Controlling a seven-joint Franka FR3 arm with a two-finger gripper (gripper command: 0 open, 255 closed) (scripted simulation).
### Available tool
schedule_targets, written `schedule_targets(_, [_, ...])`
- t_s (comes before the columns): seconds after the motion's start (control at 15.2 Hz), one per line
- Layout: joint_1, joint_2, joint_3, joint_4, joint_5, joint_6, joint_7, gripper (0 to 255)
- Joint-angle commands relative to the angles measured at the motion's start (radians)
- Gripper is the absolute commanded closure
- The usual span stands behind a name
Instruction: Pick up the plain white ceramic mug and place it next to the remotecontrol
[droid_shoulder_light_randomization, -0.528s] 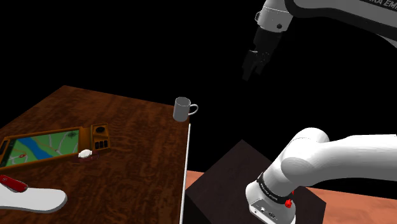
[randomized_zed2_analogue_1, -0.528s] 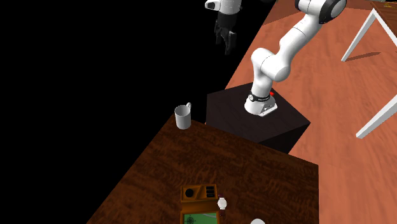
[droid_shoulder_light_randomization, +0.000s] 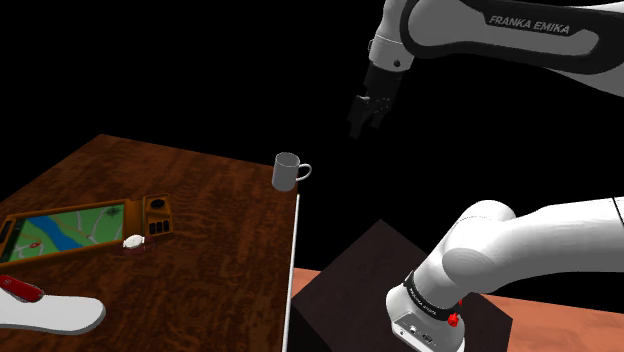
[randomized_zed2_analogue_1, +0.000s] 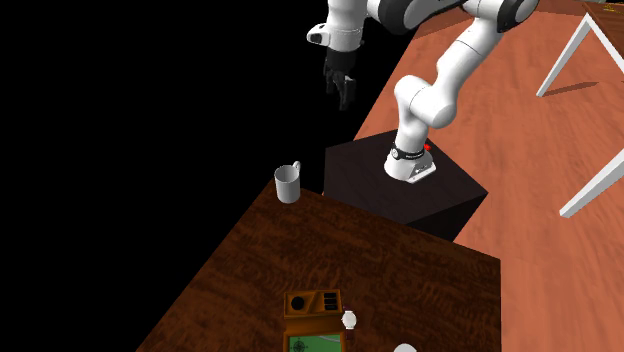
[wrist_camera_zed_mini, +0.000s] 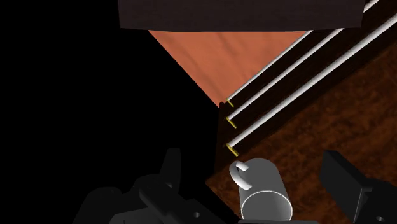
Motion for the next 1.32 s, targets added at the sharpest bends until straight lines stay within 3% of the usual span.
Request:
schedule_targets(0.0, [0.006, 0.054, 0.008, -0.005, 0.011, 0.066, 0.012, 0])
schedule_targets(0.73, [0.035, 0.389, 0.058, 0.033, 0.048, 0.398, 0.071, 0])
schedule_targets(1.12, [0.050, 0.600, 0.083, 0.124, 0.048, 0.538, 0.104, 0])
schedule_targets(1.25, [0.050, 0.618, 0.084, 0.124, 0.047, 0.557, 0.106, 0])
